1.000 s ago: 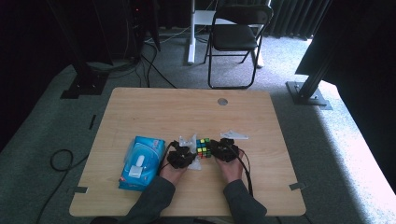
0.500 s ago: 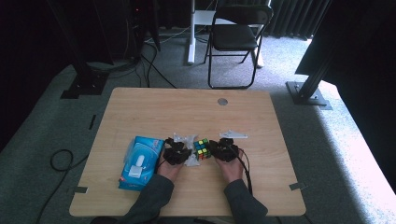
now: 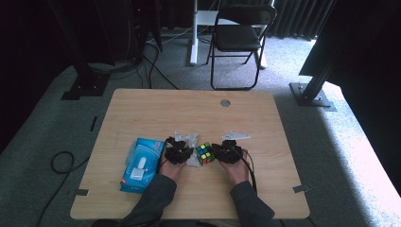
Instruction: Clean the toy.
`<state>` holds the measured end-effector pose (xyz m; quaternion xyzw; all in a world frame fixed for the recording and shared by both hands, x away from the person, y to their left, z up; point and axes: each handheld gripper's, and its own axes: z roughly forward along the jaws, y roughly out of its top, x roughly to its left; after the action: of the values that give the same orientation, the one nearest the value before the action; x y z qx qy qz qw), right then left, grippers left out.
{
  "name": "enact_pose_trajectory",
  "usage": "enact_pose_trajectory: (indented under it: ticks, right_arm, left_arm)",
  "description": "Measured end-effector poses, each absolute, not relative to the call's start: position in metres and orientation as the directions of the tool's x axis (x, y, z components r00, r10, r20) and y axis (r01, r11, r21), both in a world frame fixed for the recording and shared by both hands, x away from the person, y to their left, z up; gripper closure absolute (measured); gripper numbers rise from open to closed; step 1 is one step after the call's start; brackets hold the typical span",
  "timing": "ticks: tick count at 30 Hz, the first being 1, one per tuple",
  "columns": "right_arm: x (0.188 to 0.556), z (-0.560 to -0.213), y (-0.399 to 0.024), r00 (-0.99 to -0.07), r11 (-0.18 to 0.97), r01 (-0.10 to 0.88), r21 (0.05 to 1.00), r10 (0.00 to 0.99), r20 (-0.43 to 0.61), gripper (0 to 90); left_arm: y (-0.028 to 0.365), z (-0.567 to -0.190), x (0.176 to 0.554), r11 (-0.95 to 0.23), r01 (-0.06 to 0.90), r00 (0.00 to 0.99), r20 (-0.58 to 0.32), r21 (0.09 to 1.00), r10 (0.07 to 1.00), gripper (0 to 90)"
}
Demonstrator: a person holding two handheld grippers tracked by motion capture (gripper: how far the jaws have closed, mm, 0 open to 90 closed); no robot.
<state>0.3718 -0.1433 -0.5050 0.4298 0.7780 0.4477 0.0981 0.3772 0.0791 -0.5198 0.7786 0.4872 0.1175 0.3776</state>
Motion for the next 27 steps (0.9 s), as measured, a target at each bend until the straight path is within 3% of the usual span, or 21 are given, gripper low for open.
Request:
enact_pose_trajectory:
  ticks: [9, 27]
  right_arm:
    - [0.371, -0.505, -0.144, -0.627, 0.241, 0.570, 0.785, 0.745, 0.227, 71.2]
    - [0.375, -0.506, -0.150, -0.517, 0.163, 0.592, 0.789, 0.828, 0.217, 65.1]
  left_arm:
    - [0.075, -0.519, 0.378, -0.266, 0.653, 0.529, -0.176, 0.709, 0.830, 84.7]
    - [0.059, -0.521, 0.362, -0.314, 0.637, 0.589, -0.182, 0.704, 0.787, 84.8]
